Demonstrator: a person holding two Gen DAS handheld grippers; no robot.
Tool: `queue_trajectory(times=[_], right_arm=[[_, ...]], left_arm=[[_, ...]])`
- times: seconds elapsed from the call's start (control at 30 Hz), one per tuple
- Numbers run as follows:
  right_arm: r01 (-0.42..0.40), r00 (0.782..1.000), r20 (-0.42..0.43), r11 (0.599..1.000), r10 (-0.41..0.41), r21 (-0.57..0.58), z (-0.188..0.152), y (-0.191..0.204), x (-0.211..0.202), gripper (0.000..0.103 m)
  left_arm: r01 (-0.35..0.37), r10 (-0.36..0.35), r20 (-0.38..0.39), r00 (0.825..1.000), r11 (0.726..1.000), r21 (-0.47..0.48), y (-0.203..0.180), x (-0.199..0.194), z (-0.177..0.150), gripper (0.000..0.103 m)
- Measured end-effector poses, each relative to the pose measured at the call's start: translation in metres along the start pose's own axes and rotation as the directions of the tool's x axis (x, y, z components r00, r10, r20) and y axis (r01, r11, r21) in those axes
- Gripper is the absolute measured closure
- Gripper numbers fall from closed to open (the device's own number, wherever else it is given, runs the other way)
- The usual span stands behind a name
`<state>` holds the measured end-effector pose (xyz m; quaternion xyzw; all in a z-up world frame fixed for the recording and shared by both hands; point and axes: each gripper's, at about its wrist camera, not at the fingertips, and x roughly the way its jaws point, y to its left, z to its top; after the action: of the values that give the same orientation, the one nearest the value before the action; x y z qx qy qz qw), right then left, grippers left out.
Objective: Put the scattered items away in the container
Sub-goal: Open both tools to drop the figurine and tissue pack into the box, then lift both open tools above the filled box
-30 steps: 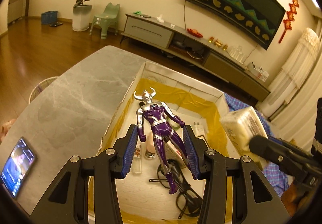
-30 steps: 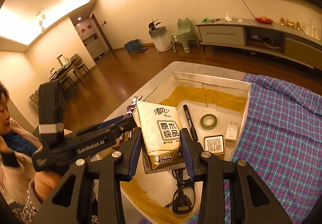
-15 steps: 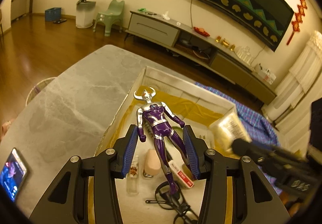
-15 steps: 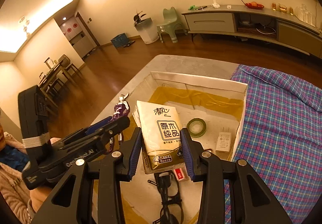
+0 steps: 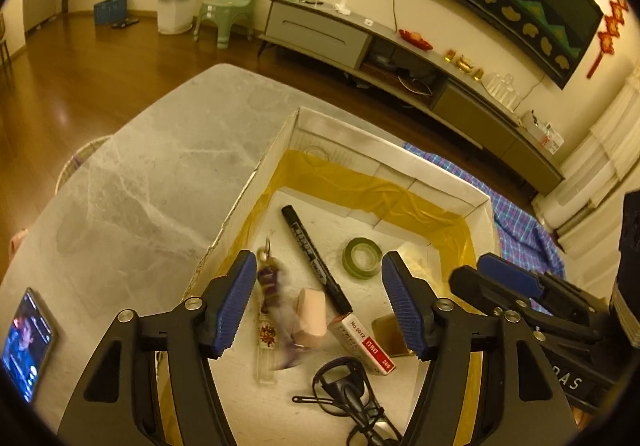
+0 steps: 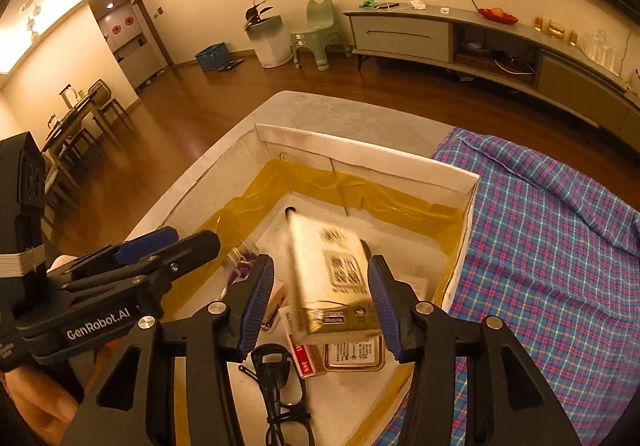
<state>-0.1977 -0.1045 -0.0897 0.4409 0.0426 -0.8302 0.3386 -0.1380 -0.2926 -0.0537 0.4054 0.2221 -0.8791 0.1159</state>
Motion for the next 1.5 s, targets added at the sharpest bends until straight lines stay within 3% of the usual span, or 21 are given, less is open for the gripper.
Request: queue_trajectory(times=[0.17, 0.43, 0.87, 1.3, 1.5], right_arm=[[-0.016, 1.0, 0.0, 1.0, 0.016, -0.001, -0.005, 0.001, -0.008, 0.052], [-0.04, 0.999, -0.023, 0.998, 0.039, -0.04, -0.022, 0.013, -0.019, 0.045], [-0.039, 0.998, -0.052, 0.996, 0.035, -0.075, -0.049, 0.017, -0.046, 0.041], [-0.019, 0.996, -0.087, 0.969, -0.003, -0.246, -0.093, 0.044, -0.087, 0.031], [-0.041, 0.992, -0.126, 0.954, 0.004, -0.296, -0.11, 0.058, -0.094, 0.03]], left_arm=[[-0.003, 0.003, 0.0, 1.0, 1.0, -0.015, 0.005, -0.007, -0.003, 0.035], [-0.006, 0.005, 0.028, 1.0, 1.0, 0.027, -0.002, -0.027, -0.014, 0.035], [-0.003, -0.002, 0.046, 0.999, 0.994, 0.111, -0.014, -0.049, -0.036, 0.035], [-0.028, -0.003, 0.148, 0.989, 0.979, 0.204, -0.037, -0.085, -0.059, 0.035], [0.02, -0.047, 0.194, 0.98, 0.99, 0.14, -0.033, -0.101, -0.064, 0.035]])
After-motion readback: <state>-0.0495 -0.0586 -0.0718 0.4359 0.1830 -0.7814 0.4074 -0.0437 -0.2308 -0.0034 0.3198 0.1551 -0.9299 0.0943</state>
